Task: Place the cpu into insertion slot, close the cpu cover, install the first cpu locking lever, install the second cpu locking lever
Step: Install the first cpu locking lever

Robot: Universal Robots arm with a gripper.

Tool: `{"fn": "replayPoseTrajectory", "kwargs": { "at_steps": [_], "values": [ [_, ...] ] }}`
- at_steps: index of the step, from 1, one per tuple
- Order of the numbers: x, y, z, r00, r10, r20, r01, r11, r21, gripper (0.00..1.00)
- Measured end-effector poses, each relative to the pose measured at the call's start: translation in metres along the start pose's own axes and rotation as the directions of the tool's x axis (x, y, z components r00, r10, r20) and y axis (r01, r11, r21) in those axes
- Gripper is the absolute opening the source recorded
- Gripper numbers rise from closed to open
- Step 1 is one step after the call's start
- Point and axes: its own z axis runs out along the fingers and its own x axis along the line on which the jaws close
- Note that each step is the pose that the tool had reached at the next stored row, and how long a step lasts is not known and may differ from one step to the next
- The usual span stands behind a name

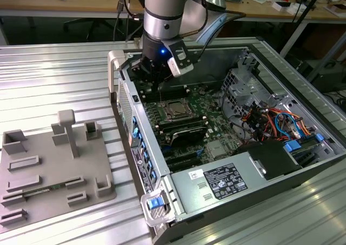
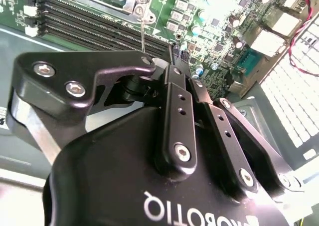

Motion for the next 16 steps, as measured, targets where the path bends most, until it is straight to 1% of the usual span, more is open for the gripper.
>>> {"fn": "replayPoseTrajectory", "kwargs": {
  "at_steps": [3,6,8,10,11,13,14,16],
  "values": [
    [-0.0037,0.0008,0.0001,0.9999,-0.012,-0.0008,0.012,0.9999,-0.0028,0.11],
    [-0.0075,0.0014,0.0004,0.9993,-0.036,-0.0018,0.036,0.9993,-0.0059,0.11],
    [-0.0117,0.0022,0.0007,0.9986,-0.053,-0.0023,0.053,0.9986,-0.007,0.11],
    [-0.0198,0.0035,0.0012,0.9971,-0.077,-0.003,0.077,0.997,-0.0083,0.11],
    [-0.0226,0.004,0.0019,0.9958,-0.091,-0.0035,0.091,0.9958,-0.0092,0.11],
    [-0.0242,0.0042,0.0028,0.9935,-0.114,-0.004,0.114,0.9935,-0.0107,0.11],
    [-0.0256,0.0045,0.0033,0.9916,-0.129,-0.0044,0.129,0.9916,-0.0115,0.11],
    [-0.0315,0.0055,0.0044,0.9902,-0.139,-0.0048,0.139,0.9902,-0.0121,0.11]
  ]
}}
